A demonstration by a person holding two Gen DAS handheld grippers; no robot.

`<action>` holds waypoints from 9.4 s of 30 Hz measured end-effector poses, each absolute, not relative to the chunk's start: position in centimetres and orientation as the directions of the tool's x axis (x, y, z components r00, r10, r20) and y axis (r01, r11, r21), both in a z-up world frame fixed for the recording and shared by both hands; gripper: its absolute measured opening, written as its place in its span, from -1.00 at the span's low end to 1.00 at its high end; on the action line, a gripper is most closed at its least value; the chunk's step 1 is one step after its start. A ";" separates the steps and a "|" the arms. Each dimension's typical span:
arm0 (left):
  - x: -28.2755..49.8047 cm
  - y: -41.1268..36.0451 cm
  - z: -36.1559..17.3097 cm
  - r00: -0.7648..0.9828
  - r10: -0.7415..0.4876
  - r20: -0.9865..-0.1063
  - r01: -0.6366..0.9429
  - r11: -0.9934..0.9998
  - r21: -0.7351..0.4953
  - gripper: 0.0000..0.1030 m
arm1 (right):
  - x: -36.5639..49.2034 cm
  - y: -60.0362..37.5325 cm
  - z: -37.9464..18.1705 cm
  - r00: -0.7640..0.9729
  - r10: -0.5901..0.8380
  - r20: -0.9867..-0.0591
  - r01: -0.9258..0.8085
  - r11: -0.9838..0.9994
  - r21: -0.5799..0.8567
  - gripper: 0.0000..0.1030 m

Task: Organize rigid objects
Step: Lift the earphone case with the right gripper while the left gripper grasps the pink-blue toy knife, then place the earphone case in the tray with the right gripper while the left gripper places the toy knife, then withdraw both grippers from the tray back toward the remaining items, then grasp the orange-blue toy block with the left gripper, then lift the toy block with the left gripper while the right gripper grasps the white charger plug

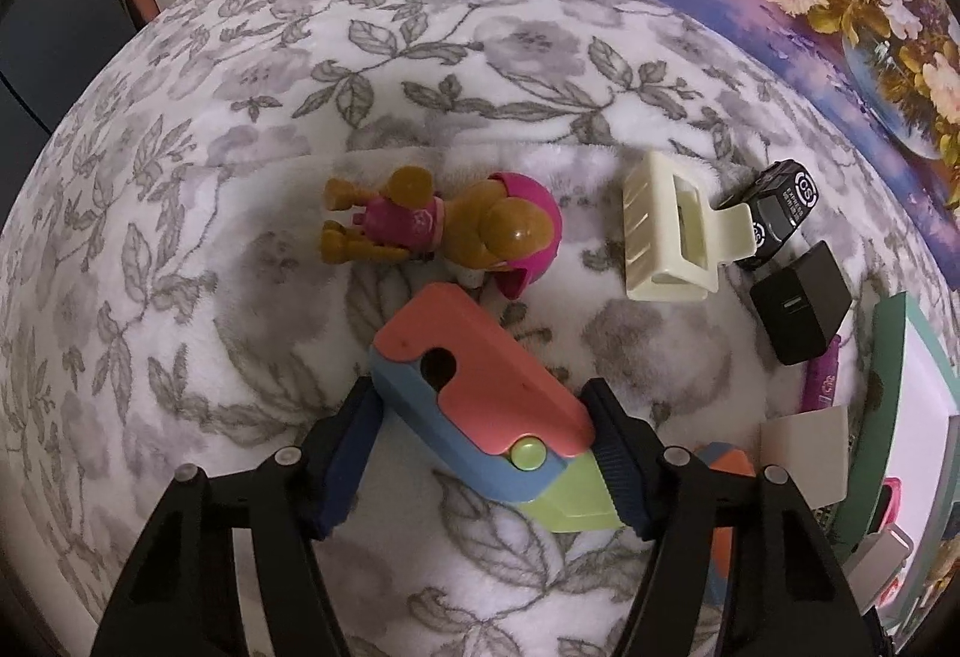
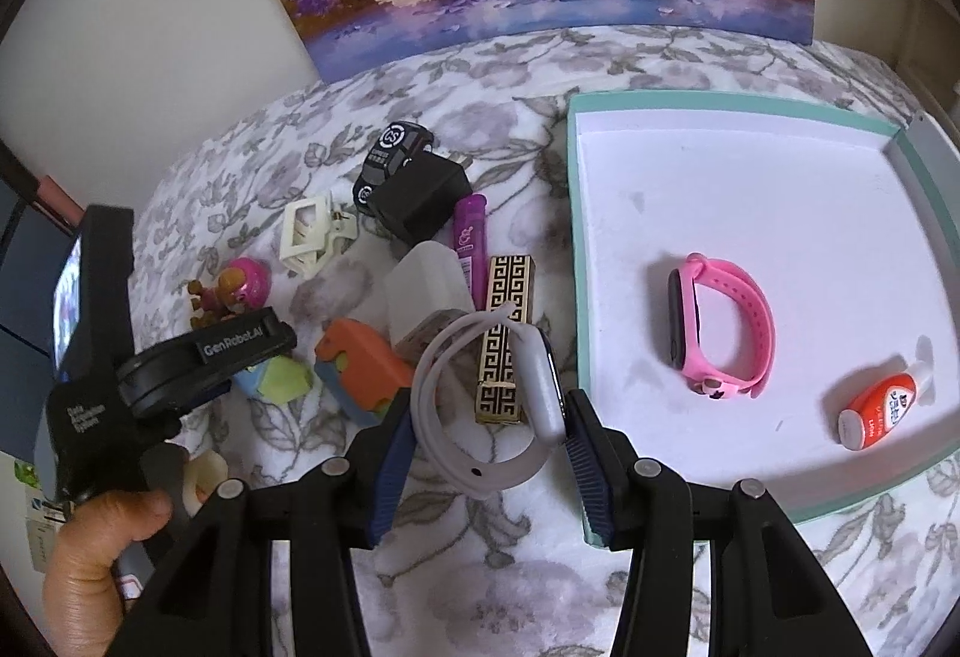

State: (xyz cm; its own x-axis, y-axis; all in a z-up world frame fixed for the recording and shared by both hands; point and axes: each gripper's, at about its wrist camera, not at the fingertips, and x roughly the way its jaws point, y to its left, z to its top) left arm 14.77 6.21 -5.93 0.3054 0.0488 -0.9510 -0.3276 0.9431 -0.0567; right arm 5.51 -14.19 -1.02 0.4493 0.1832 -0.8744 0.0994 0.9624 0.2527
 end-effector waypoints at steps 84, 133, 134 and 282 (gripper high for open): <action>13.8 -14.1 0.9 0.463 -0.067 -0.884 0.105 0.994 -0.021 0.84 | 5.7 -33.7 0.0 0.469 -0.175 -0.866 0.484 0.871 0.086 1.00; 10.0 5.7 1.6 0.375 0.041 -0.926 -0.253 0.966 -0.060 0.86 | 5.9 -14.6 3.0 0.508 0.073 -0.858 0.091 0.986 0.138 1.00; 10.2 5.7 1.0 0.364 0.035 -0.931 -0.255 0.965 -0.063 0.86 | 6.2 -14.4 2.6 0.500 0.075 -0.863 0.084 0.987 0.134 1.00; 11.7 -7.3 3.8 0.394 -0.193 -0.899 0.074 0.981 -0.179 -0.15 | 9.1 -29.5 2.2 0.473 0.032 -0.880 0.358 0.906 0.226 0.06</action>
State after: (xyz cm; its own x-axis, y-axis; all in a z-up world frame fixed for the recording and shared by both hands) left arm 11.70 -7.33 3.77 0.3940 -0.1932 -0.8986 0.0739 0.9811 -0.1786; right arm 9.14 -29.47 2.25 0.4732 0.0322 -0.8804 0.3581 0.9060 0.2256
